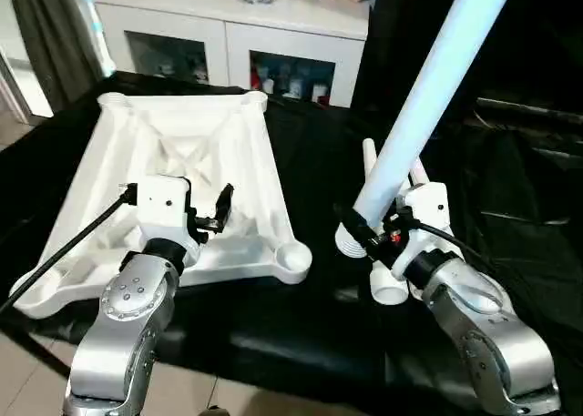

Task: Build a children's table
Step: Pick table leg

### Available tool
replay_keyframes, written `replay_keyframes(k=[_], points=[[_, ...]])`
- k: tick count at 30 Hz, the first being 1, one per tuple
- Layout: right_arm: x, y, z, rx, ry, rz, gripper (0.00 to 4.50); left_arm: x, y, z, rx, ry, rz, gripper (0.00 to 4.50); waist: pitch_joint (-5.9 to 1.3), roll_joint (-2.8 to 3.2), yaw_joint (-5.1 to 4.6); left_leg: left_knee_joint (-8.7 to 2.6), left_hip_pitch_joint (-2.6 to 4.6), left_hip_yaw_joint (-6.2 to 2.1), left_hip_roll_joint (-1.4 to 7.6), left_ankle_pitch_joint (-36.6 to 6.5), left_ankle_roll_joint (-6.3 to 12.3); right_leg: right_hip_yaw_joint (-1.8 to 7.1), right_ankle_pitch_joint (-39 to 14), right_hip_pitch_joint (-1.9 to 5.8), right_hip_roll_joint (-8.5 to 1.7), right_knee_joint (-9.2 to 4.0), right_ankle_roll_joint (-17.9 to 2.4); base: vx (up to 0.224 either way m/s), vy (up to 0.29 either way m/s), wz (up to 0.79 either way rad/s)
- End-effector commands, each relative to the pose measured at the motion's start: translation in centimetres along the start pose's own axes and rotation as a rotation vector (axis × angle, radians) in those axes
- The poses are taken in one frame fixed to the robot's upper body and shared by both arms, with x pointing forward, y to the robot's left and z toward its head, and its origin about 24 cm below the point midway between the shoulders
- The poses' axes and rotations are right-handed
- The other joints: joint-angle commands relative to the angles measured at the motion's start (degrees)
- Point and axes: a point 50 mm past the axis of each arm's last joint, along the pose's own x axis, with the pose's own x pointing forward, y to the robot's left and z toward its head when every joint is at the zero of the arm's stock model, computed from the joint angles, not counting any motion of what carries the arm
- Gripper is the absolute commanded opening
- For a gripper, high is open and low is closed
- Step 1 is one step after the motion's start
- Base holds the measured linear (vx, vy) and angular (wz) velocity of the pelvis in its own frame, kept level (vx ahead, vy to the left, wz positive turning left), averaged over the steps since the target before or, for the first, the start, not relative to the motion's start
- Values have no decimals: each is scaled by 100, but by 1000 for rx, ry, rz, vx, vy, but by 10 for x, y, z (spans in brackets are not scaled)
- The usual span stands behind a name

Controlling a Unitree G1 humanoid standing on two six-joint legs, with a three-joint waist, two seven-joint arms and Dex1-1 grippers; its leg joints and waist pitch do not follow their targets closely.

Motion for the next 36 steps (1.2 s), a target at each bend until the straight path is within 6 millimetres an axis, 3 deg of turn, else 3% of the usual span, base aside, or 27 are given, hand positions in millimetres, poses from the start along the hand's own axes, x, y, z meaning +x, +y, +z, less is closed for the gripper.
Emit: replay_keyframes(k=[1, 4, 8, 9, 11, 12, 14, 16, 17, 18, 19, 20, 21, 22, 23, 24, 25, 26, 28, 29, 30, 31, 32, 33, 34, 35, 36], points=[[0, -6, 3, -1, -10, -19, 190, -1, 3, 2, 6, 4, 10, 401, -194, 57, 14, -604, 97, 73, 57, -2423, -435, 29, -2375, 23, -111, -595, -527, -56, 1, -2], [0, -6, 3, -2, -7, -19, 190, 0, 3, 2, 4, 1, 7, 401, -204, 14, 52, -515, 26, 167, -15, -2151, -57, 116, -2998, 49, -310, -736, -462, -19, 0, -1], [-1, -5, 2, -4, -3, -17, 190, 1, 3, 2, 9, 1, 3, 401, -200, -118, 292, 102, -137, 91, 40, -915, 820, 596, -4628, 113, -1233, -1148, -90, -38, 99, -7], [-2, -5, 2, -4, -2, -17, 190, 1, 2, 2, 8, 2, 2, 401, -183, -28, 294, 62, -87, 1, 97, -982, 840, 522, -4695, 82, -1239, -1170, -229, -24, 171, -10], [-2, -5, 2, -4, 0, -19, 190, 1, 2, 2, 8, 3, 0, 401, -203, 66, 235, -209, -29, 19, 64, -1445, 866, 251, -4277, 121, -906, -1033, -421, -10, 229, -8], [-2, -5, 1, -4, 2, -20, 190, 1, 1, 2, 9, 3, -2, 401, -261, 319, -72, -753, 232, 154, -77, -3120, 700, -372, -2671, -99, 70, -427, -350, -16, 235, -5], [-3, -5, 1, -4, 4, -22, 190, 3, 0, 2, 28, 10, 10, 401, -290, 357, -159, -1071, 194, 144, 31, -3558, 874, -645, -769, -76, 288, 460, -293, -34, 213, 3], [-3, -5, 1, -3, 4, -23, 190, 4, -1, 2, 83, 15, 14, 401, -206, 316, -143, -1152, 156, 36, 255, -3709, 572, -630, -326, -27, 71, 346, -443, -34, 162, -4], [-3, -6, 1, -3, 4, -28, 190, 5, -3, 3, 100, 10, 13, 401, -270, 119, -80, -1080, 134, -95, 348, -3959, 11, -306, -626, 68, -314, 29, -529, -41, 111, 4], [-3, -7, 1, -4, 4, -33, 190, 6, -4, 4, 77, 6, 13, 401, -218, 19, 75, -458, 298, -118, 224, -3847, -476, 126, -2210, -264, -879, -492, -1022, -41, 111, 4], [-4, -8, 1, -4, 4, -37, 190, 7, -5, 4, 69, 4, 15, 401, -233, -28, 18, -108, 362, -274, 190, -3174, -345, 127, -2705, -193, -1065, -632, -1156, -43, 128, -2], [-4, -9, 1, -5, 4, -40, 190, 7, -6, 4, 66, 3, 16, 401, -144, 173, -138, -5, 247, -559, 338, -2569, -309, -272, -3206, 54, -809, -774, -1137, -34, 153, -28], [-4, -10, 1, -6, 3, -45, 190, 8, -7, 4, 67, 2, 17, 401, -127, 583, -241, -1139, 34, -1004, 893, -4794, -1167, -517, -1723, 112, 39, 417, -352, -34, 153, -28], [-4, -11, 2, -6, 3, -47, 190, 8, -8, 5, 68, 2, 17, 401, -146, 527, -275, -1307, -168, -974, 748, -5230, -1453, -581, -1015, 172, 238, 802, -253, -65, 125, -17], [-5, -12, 2, -8, 3, -52, 190, 8, -8, 4, 66, 2, 18, 401, -159, 589, -74, -1377, -157, -697, 363, -5493, -1840, -765, -628, 199, 503, 896, -377, -67, 21, -2], [-5, -14, 3, -10, 2, -61, 190, 8, -9, 4, 63, 2, 17, 401, -237, 617, -31, -1345, -106, -631, 356, -5378, -1698, -712, -588, 101, 496, 928, -477, -67, 21, -2], [-5, -15, 3, -11, 2, -65, 190, 8, -10, 5, 54, -2, 18, 401, -300, 620, -40, -1322, -50, -651, 270, -5275, -1595, -708, -683, 166, 493, 768, -533, 0, 0, 0], [-6, -17, 3, -14, 1, -71, 190, 8, -10, 4, 15, -3, 18, 401, -390, 517, -45, -1298, 25, -713, 126, -4695, -1283, -588, -969, 271, 409, 434, -707, -83, -83, -18], [-6, -18, 4, -18, 0, -77, 190, 8, -10, 4, 8, 3, 28, 401, -512, 89, -95, -1078, 148, -815, -3, -3183, -902, -164, -1348, 330, -124, -144, -1204, -88, -96, -17], [-6, -19, 4, -19, -1, -79, 190, 8, -9, 4, 7, 5, 31, 401, -394, 16, 15, 306, -127, -485, -280, -1061, -323, 159, -1732, 391, -1324, -982, -2058, -43, -54, -9], [-7, -22, 5, -21, -6, -93, 190, 7, -9, 5, 16, -10, 26, 401, -178, 22, 128, 499, -541, -318, -418, -4, 73, 3, -1206, 693, -1048, -859, -1477, -26, -108, -37], [-7, -23, 6, -22, -8, -97, 190, 7, -9, 5, 18, -10, 24, 401, -95, 18, 189, 512, -527, -289, -369, 231, -24, -178, -1407, 606, -989, -917, -1094, -7, -77, -53], [-7, -23, 6, -22, -8, -99, 190, 7, -9, 5, 19, -11, 23, 401, -98, 76, 222, 388, -452, -310, -221, 153, -35, -195, -1629, 615, -1003, -888, -938, -23, -88, -67], [-7, -25, 7, -22, -11, -106, 190, 7, -9, 5, 21, -4, 20, 401, -291, 210, 184, -216, -221, -311, 103, -187, 134, -470, -1063, 760, -515, -610, -857, -41, -34, -38], [-8, -29, 9, -26, -16, -123, 190, 5, -10, 2, 10, 9, -1, 401, -378, 284, 127, -355, -88, -461, 309, 181, 178, -508, -367, 726, -346, -420, -795, -41, -36, -18], [-8, -29, 10, -27, -17, -125, 190, 5, -11, 2, 7, 10, -5, 401, -358, 312, -55, -556, 118, -760, 657, 144, 815, -383, 349, 442, -302, -104, -645, -50, -57, -13], [-8, -31, 12, -45, -20, -127, 190, 3, -13, 2, -10, 6, -17, 401, -325, 279, -97, -496, 41, -690, 554, 32, 1111, -239, 578, 448, -522, -167, -723, -50, -57, -13]])
